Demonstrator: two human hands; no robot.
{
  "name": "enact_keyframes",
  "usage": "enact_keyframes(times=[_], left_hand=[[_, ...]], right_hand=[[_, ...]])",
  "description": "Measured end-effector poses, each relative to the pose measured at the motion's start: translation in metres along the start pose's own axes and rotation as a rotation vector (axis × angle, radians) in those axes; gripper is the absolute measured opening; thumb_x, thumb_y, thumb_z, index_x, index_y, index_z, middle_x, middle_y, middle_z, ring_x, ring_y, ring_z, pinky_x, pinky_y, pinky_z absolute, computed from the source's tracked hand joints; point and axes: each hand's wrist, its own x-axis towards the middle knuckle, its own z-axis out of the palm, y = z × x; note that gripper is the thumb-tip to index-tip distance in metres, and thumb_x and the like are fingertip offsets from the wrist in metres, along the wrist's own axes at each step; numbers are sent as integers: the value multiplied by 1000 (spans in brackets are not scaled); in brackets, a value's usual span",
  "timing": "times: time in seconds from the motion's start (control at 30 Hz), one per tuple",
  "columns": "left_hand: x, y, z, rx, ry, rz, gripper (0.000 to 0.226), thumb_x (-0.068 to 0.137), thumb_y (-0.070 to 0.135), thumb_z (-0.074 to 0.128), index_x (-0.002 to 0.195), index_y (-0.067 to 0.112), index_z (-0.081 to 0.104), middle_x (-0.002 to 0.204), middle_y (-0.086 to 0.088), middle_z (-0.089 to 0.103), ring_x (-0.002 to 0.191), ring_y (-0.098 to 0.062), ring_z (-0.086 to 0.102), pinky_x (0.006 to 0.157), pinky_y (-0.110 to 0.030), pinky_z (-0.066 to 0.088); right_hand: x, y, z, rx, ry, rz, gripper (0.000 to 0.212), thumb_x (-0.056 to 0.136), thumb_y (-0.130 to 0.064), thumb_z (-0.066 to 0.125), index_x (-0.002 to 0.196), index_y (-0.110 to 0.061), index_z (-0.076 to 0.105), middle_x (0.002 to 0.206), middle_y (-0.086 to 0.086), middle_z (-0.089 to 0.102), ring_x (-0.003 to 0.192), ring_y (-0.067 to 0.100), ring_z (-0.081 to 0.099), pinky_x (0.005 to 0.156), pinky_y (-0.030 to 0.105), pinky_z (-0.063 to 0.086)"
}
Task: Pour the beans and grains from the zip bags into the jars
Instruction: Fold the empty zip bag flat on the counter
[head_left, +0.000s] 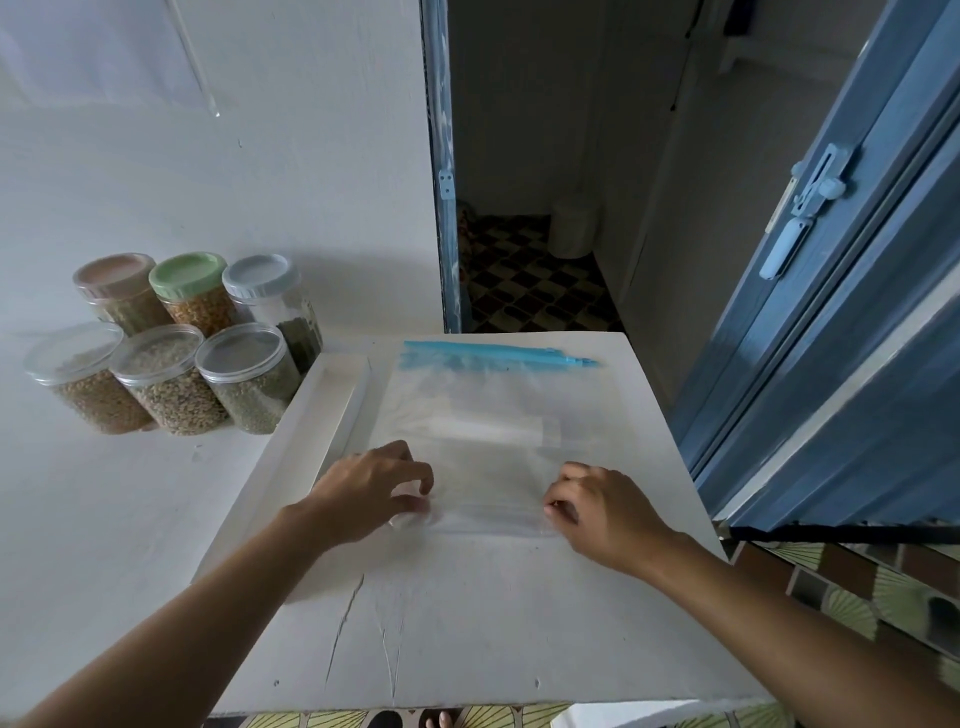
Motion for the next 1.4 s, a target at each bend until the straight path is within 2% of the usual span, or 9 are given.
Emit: enact_keyframes(times=[0.17, 0.27, 0.37, 0.53, 0.73, 0.83, 0.97, 1.17, 1.4], left_hand=[[2, -1, -1, -48, 11, -33, 17, 98, 44, 63, 108, 35, 73, 93, 16, 62, 83, -9, 57, 70, -26, 40], [5, 6, -1, -34, 0, -56, 20, 92, 49, 69, 108, 37, 67, 96, 16, 63, 83, -10, 57, 70, -28, 46], [3, 10, 1, 62, 86, 15, 27, 87, 48, 75, 107, 38, 61, 108, 12, 58, 93, -12, 56, 74, -32, 52], [-3, 11, 13, 165, 242, 259, 14, 85, 21, 79, 86, 35, 76, 93, 16, 70, 85, -12, 63, 71, -31, 45], [-17, 9, 25, 264, 245, 297, 45, 80, -3, 54, 100, 32, 75, 98, 11, 74, 76, -14, 68, 81, -34, 47], [-27, 15, 23, 185, 231, 269, 25, 100, 23, 47, 105, 29, 71, 96, 10, 69, 75, -15, 68, 65, -29, 53], [-27, 13, 17, 138, 237, 225, 38, 98, 61, 47, 108, 33, 70, 100, 15, 67, 81, -10, 66, 58, -26, 51], [-9, 4, 14, 27, 226, 86, 45, 96, 62, 44, 103, 32, 76, 97, 16, 71, 87, -13, 69, 64, -25, 48], [21, -3, -2, -156, -21, -97, 36, 89, 59, 61, 94, 26, 74, 77, 19, 64, 70, 2, 57, 67, -18, 44]], right_hand=[[-2, 0, 5, -128, 153, -97, 6, 81, -16, 75, 81, -22, 72, 80, -8, 59, 84, 19, 53, 64, 35, 44], [3, -4, 7, -94, 145, -168, 40, 70, 6, 76, 97, -22, 72, 89, -7, 59, 87, 20, 54, 67, 37, 46], [11, -2, 11, -95, 49, -274, 63, 61, 23, 57, 103, -21, 75, 91, -3, 60, 85, 20, 53, 66, 35, 48], [12, 3, 9, -86, -17, -308, 56, 64, 14, 49, 101, -17, 77, 90, 0, 63, 81, 25, 57, 60, 30, 47], [-5, -3, 7, -69, 23, -259, 22, 89, -19, 51, 93, -17, 72, 89, -4, 60, 80, 19, 56, 64, 34, 50], [-8, -4, 8, -81, 51, -251, 27, 93, -43, 54, 92, -20, 69, 86, -5, 56, 76, 17, 55, 61, 31, 48], [-2, 1, 13, -76, 117, -234, 32, 100, -40, 48, 87, -19, 69, 81, -5, 56, 68, 19, 58, 51, 32, 47], [10, 4, 9, 61, 161, -81, 27, 98, -36, 56, 83, -18, 69, 76, -6, 66, 64, 20, 62, 54, 30, 46], [28, 5, 2, 157, 129, 25, 12, 92, -29, 72, 97, -23, 63, 83, -7, 68, 72, 18, 63, 64, 31, 50]])
